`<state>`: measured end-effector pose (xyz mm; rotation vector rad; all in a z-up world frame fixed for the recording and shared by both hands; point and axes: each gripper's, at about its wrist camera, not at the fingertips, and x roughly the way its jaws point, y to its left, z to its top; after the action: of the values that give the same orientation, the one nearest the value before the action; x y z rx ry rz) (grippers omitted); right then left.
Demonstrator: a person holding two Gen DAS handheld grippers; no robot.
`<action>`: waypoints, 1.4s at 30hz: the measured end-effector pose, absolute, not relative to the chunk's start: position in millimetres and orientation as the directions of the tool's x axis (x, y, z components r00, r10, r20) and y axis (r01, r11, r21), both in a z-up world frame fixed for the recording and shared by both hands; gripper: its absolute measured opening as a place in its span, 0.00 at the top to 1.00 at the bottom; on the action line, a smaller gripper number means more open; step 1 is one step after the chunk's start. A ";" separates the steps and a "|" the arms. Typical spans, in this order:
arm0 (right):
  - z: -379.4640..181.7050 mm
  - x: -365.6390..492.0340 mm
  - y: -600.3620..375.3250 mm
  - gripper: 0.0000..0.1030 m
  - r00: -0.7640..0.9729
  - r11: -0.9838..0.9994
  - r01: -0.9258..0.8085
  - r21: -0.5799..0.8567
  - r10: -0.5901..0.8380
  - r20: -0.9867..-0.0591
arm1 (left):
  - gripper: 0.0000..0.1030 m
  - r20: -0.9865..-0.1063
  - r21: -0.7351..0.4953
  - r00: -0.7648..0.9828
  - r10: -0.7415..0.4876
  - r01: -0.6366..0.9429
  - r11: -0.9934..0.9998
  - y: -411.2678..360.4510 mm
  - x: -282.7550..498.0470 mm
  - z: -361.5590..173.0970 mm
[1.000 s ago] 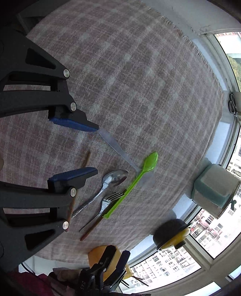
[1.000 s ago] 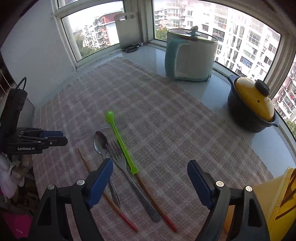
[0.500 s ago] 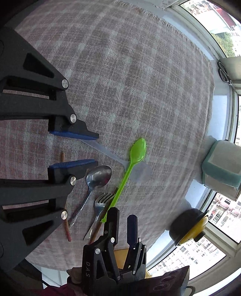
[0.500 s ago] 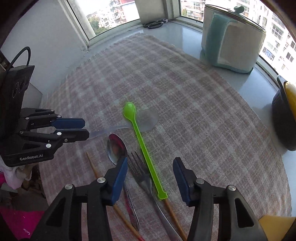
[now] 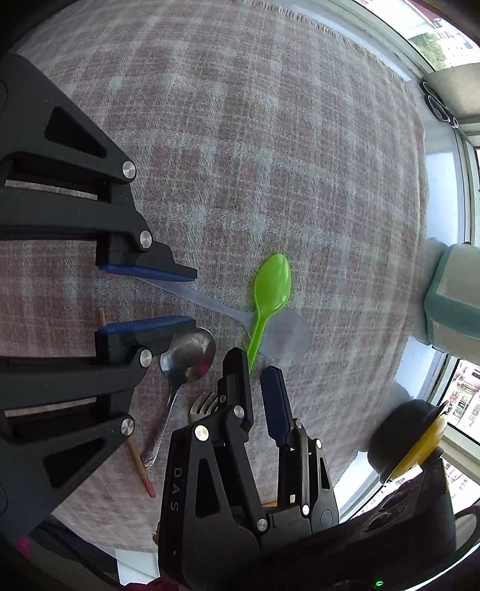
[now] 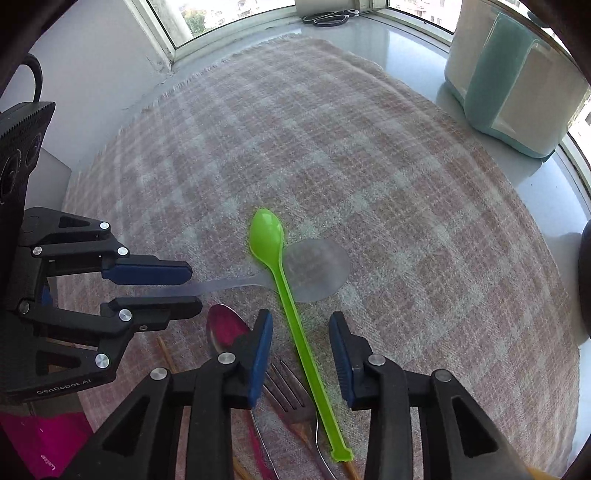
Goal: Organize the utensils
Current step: 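Close the left tool on the clear spoon while the right tool grasps the green spoon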
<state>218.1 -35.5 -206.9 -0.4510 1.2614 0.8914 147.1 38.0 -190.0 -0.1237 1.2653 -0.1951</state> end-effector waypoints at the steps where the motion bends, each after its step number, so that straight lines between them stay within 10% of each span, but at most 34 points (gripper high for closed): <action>1: -207.8 218.0 -33.3 0.70 0.043 0.598 -0.784 0.167 0.321 -0.946 | 0.83 -0.935 -0.195 0.284 -0.212 0.088 0.977 36.5 148.3 -190.9; 26: -206.1 221.5 -35.0 0.86 0.055 0.591 -0.797 0.122 0.272 -0.961 | 0.91 -0.954 -0.103 0.258 -0.153 0.198 0.975 12.3 182.0 -202.5; 42: -204.3 221.9 -24.9 0.79 0.088 0.592 -0.803 0.077 0.245 -0.965 | 0.92 -0.956 -0.114 0.260 -0.139 0.107 0.988 37.0 182.4 -199.6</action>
<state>221.9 -24.9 -204.3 -0.5555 1.2499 0.8422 182.4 37.0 -199.7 -0.0281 1.2970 -0.1665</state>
